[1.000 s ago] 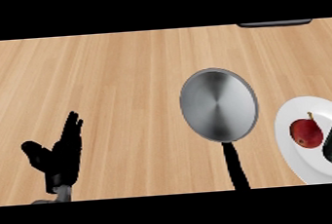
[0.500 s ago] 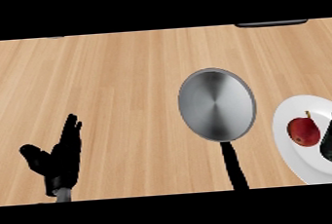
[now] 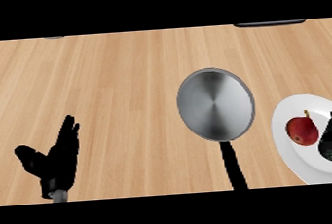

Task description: Pick the eggplant from the plate and place it in the pan

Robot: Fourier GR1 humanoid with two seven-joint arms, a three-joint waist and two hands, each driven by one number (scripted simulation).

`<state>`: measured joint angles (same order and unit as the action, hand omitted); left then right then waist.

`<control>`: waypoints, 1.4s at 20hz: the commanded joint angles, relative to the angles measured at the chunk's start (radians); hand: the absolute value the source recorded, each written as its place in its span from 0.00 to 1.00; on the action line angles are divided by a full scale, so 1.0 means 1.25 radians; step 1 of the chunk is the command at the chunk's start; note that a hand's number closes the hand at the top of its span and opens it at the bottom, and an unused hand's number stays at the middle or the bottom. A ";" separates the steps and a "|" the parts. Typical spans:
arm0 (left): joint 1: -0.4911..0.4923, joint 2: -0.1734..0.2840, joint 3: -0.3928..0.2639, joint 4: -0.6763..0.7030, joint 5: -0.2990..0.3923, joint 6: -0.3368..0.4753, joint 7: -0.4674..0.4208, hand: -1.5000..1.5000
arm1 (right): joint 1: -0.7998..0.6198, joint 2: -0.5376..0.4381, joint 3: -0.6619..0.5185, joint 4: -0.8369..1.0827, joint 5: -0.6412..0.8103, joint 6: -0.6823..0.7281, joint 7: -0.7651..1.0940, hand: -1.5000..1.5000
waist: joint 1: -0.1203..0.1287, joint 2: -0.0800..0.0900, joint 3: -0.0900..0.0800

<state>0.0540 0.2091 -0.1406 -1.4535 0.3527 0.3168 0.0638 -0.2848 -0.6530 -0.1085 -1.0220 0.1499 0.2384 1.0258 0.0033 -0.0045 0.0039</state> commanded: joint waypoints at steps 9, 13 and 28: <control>0.007 -0.052 0.001 0.049 -0.026 -0.023 -0.003 0.50 | 0.031 0.037 0.005 -0.010 0.087 -0.025 0.030 0.00 | -0.001 0.004 -0.003; 0.035 -0.058 -0.011 -0.007 -0.052 0.002 0.015 0.50 | 0.058 0.097 -0.020 -0.018 0.069 -0.075 -0.011 1.00 | -0.001 0.003 -0.003; 0.022 -0.038 0.025 -0.031 -0.057 -0.023 0.056 0.50 | 0.018 0.085 0.003 0.106 0.196 -0.097 -0.197 1.00 | 0.007 0.006 -0.002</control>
<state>0.0745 0.1635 -0.0987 -1.4829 0.2835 0.2874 0.0856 -0.2314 -0.5831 -0.1038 -0.9983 0.3850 0.1279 0.8458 0.0015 -0.0139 -0.0187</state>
